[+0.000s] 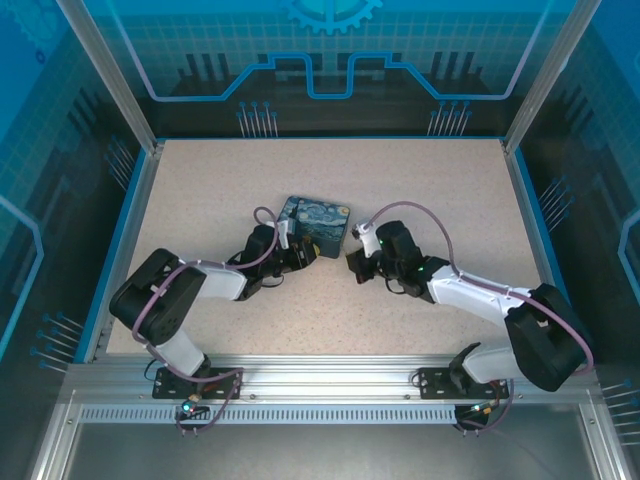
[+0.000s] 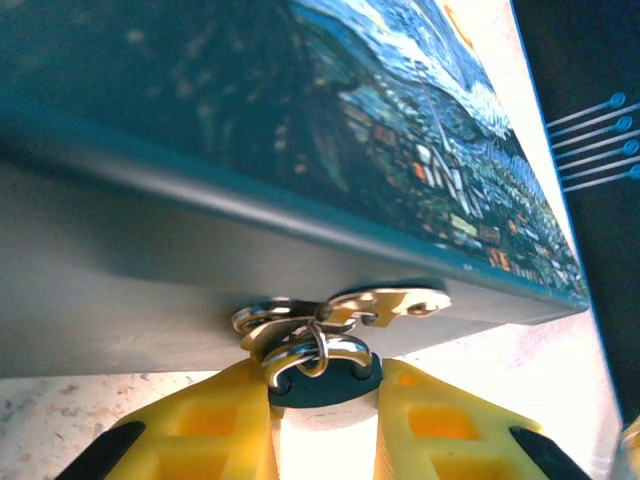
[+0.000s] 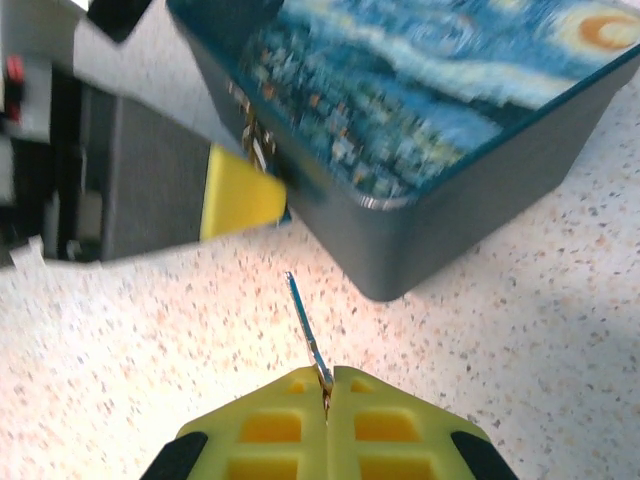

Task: Unlock a padlock with a key

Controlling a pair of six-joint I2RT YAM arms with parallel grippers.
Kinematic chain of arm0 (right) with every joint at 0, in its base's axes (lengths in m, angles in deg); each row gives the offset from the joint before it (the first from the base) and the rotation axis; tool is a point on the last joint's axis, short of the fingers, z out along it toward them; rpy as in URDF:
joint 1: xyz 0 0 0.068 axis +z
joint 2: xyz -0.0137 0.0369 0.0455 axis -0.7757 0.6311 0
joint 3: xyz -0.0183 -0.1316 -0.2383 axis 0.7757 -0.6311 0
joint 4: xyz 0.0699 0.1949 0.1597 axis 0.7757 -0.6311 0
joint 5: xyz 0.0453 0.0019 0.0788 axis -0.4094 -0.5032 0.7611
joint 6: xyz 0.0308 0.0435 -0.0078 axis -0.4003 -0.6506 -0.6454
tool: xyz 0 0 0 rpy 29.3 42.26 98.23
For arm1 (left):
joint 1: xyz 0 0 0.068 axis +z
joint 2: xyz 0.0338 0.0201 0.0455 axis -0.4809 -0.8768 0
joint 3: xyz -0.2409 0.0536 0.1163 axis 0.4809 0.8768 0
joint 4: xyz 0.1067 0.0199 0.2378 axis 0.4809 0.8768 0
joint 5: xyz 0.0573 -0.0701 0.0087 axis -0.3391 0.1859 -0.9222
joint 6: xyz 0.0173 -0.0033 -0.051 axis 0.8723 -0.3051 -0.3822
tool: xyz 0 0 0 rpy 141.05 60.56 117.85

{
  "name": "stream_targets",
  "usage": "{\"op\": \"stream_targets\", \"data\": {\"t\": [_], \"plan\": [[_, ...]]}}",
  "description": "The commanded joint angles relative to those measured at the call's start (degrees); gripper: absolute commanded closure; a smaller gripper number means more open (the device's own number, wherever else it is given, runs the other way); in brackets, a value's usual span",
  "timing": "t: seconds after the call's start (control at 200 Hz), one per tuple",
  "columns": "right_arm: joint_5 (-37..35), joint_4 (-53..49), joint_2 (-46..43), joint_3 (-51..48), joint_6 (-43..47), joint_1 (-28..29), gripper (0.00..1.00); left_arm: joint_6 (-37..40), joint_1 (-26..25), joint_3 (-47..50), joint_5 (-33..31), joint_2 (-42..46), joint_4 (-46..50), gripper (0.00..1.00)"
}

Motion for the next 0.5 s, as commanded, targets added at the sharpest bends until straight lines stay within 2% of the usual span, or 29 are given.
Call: {"op": "stream_targets", "data": {"t": [0.0, 0.215, 0.495], "plan": [[-1.01, 2.82, 0.14, -1.71, 6.54, 1.56, 1.0, -7.32, -0.43, -1.52, 1.6, 2.87, -1.15, 0.86], [-0.28, 5.66, 5.88, 0.27, 11.26, 3.81, 1.0, -11.68, -1.22, -2.18, 2.25, 5.3, 2.11, 0.89], [0.12, 8.15, 11.11, 3.4, 12.61, 4.11, 1.0, -12.71, -2.24, -1.96, 2.04, 6.94, 2.49, 0.91]]}}
